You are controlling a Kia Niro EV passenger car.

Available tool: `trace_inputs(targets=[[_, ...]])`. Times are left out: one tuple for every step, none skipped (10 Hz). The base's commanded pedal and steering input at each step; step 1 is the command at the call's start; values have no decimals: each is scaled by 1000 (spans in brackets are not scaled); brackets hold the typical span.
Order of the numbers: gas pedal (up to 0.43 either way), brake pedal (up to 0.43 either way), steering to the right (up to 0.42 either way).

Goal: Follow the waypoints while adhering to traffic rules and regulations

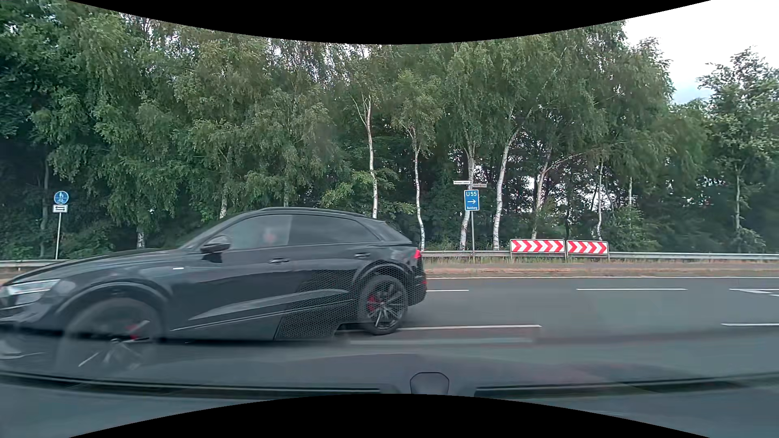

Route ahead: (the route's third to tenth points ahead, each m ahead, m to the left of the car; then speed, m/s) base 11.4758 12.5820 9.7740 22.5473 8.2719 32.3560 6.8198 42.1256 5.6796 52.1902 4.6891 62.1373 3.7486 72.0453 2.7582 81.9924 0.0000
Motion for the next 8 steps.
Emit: trace_inputs(targets=[[0, 250, -289], [0, 250, -289], [0, 250, -289], [0, 244, -289], [0, 250, -289], [0, 250, -289], [0, 250, -289], [0, 244, -289]])
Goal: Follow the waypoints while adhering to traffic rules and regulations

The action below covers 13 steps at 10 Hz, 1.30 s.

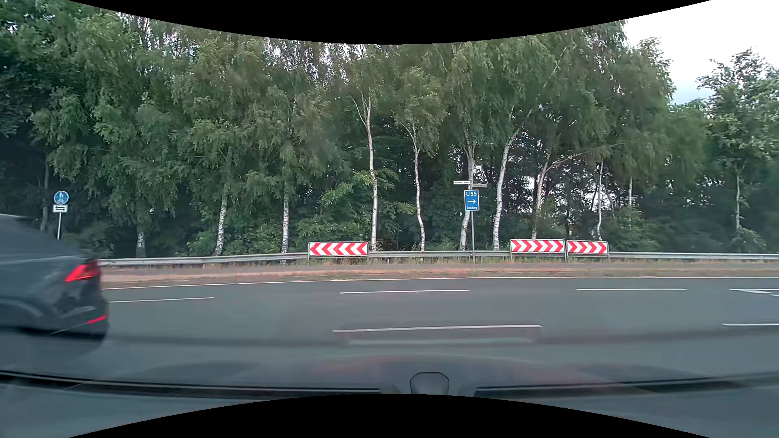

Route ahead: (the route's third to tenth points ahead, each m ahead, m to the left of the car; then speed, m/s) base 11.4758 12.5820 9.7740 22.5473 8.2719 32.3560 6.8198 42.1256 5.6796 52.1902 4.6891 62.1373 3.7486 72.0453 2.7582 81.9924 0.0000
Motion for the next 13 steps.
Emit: trace_inputs(targets=[[0, 250, -289], [0, 244, -289], [0, 250, -289], [0, 250, -289], [0, 250, -289], [0, 250, -289], [0, 250, -289], [0, 250, -289], [0, 250, -289], [0, 250, -289], [0, 250, -289], [0, 250, -289], [0, 250, -289]])
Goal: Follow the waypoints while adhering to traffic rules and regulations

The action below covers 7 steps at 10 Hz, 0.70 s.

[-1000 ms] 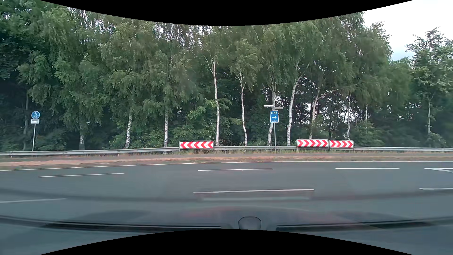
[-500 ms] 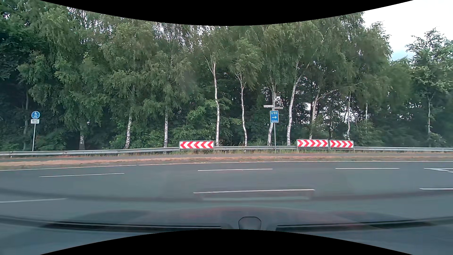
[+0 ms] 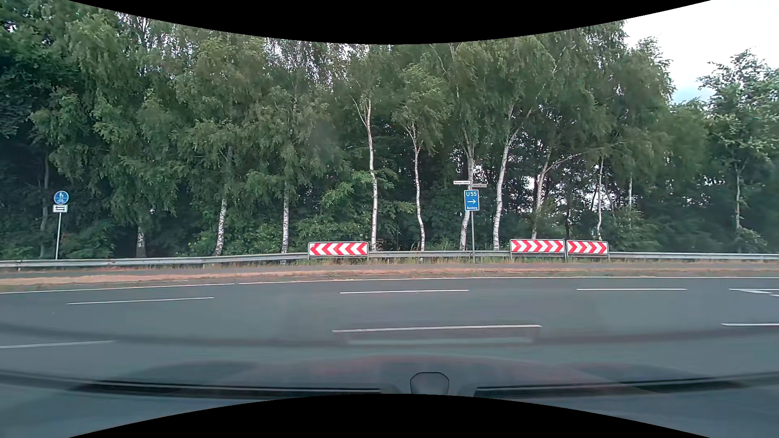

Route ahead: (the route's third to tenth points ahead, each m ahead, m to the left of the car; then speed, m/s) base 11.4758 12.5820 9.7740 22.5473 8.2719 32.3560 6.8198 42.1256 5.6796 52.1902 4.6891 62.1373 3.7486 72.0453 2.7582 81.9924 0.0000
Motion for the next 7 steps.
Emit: trace_inputs(targets=[[0, 250, -289], [0, 250, -289], [0, 250, -289], [0, 250, -289], [0, 250, -289], [0, 250, -289], [0, 250, -288]])
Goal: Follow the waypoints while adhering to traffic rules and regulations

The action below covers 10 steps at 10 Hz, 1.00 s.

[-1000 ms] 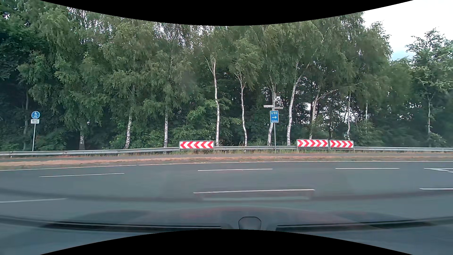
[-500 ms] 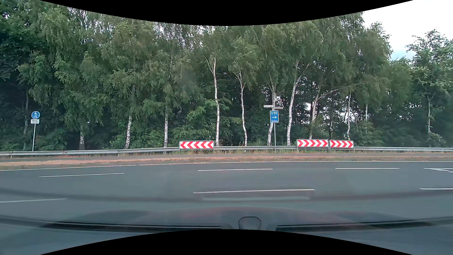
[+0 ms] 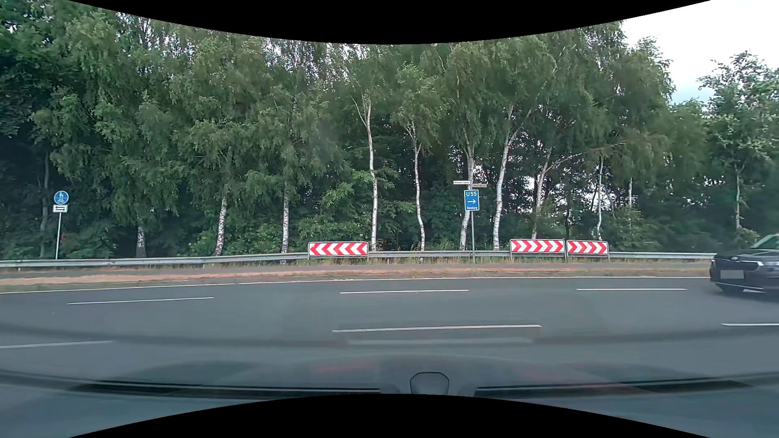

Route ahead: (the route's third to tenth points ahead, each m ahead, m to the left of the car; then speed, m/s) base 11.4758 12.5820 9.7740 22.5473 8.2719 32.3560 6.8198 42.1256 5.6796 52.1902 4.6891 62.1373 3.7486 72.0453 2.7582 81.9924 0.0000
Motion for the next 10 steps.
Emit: trace_inputs(targets=[[0, 250, -289], [0, 250, -289], [0, 250, -289], [0, 250, -289], [0, 250, -288], [0, 250, -289], [0, 250, -289], [0, 250, -288], [0, 250, -288], [0, 250, -288]])
